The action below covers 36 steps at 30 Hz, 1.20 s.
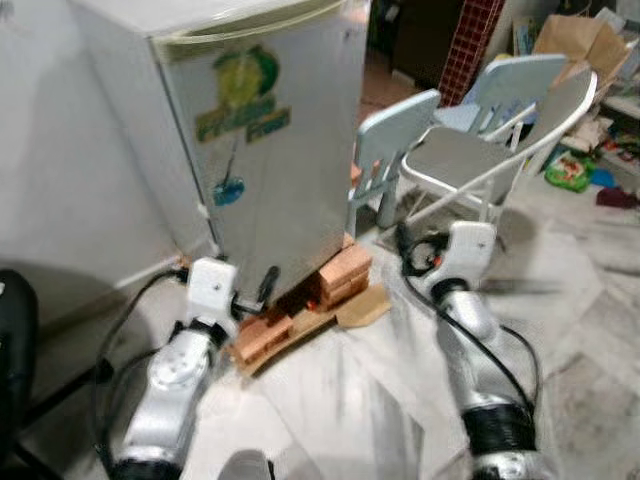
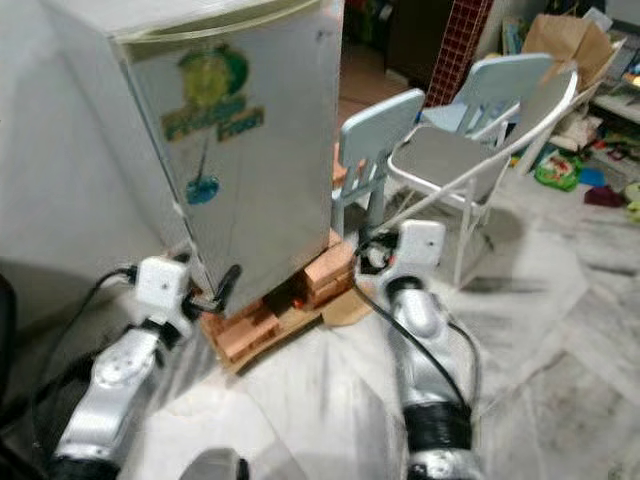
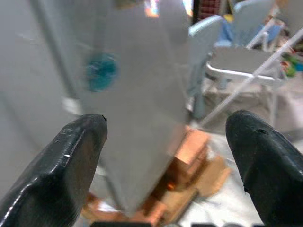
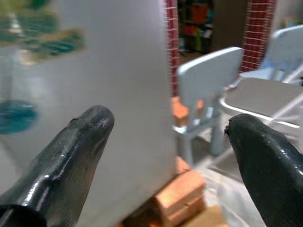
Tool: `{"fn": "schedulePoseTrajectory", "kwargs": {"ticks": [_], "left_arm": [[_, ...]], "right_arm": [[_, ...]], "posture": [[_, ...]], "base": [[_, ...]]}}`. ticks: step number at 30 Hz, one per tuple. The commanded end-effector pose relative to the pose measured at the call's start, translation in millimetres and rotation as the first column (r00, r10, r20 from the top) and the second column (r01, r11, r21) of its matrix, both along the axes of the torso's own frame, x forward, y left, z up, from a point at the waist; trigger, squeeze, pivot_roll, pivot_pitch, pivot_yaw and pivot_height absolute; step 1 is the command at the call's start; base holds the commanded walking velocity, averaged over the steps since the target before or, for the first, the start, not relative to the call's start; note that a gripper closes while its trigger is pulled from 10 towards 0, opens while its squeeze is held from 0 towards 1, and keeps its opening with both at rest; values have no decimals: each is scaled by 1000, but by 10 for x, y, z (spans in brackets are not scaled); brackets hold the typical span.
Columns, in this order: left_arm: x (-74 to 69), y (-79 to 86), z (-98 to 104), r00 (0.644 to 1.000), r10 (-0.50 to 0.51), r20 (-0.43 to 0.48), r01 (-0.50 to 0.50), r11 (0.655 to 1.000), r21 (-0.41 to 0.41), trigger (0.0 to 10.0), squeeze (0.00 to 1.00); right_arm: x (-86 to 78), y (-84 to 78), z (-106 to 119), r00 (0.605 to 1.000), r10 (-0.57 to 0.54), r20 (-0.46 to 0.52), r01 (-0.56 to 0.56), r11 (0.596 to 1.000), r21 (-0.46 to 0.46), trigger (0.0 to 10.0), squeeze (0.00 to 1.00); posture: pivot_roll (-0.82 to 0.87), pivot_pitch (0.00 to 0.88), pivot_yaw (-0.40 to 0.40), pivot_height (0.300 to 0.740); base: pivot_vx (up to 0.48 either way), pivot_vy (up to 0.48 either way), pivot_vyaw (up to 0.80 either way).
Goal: Restocking fridge
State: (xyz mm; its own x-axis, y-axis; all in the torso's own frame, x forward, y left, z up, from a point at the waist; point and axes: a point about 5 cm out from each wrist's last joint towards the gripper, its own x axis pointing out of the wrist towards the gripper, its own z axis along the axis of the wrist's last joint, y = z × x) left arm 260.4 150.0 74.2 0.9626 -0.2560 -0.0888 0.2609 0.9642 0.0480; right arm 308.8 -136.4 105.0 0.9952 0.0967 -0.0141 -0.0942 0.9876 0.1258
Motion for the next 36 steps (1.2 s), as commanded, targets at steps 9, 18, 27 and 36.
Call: {"fn": "schedulePoseTrajectory", "kwargs": {"ticks": [9,18,27,36], "left_arm": [[-28,-88,-4,1000,-12,13,13,999,-35,10000,0],[-49,-5,-10,998,54,34,-53,998,-21,10000,0],[-63,11,4,998,51,28,-49,996,-76,10000,0],[-88,-10,16,999,28,45,-25,996,-80,10000,0]], "right_arm": [[-8,-126,-20,1000,-25,-2,25,999,-32,10000,0],[-24,-183,-39,999,-31,-6,31,998,-52,10000,0],[-51,-236,-29,999,-44,-3,44,997,-63,10000,0],[-105,-276,-58,999,-51,-15,50,996,-70,10000,0]], "posture": [[65,0,-30,740],[63,0,-36,740],[53,0,-28,740],[49,0,-25,740]], "base": [[0,480,-215],[0,427,-263],[0,0,-51],[0,274,-584]]}}
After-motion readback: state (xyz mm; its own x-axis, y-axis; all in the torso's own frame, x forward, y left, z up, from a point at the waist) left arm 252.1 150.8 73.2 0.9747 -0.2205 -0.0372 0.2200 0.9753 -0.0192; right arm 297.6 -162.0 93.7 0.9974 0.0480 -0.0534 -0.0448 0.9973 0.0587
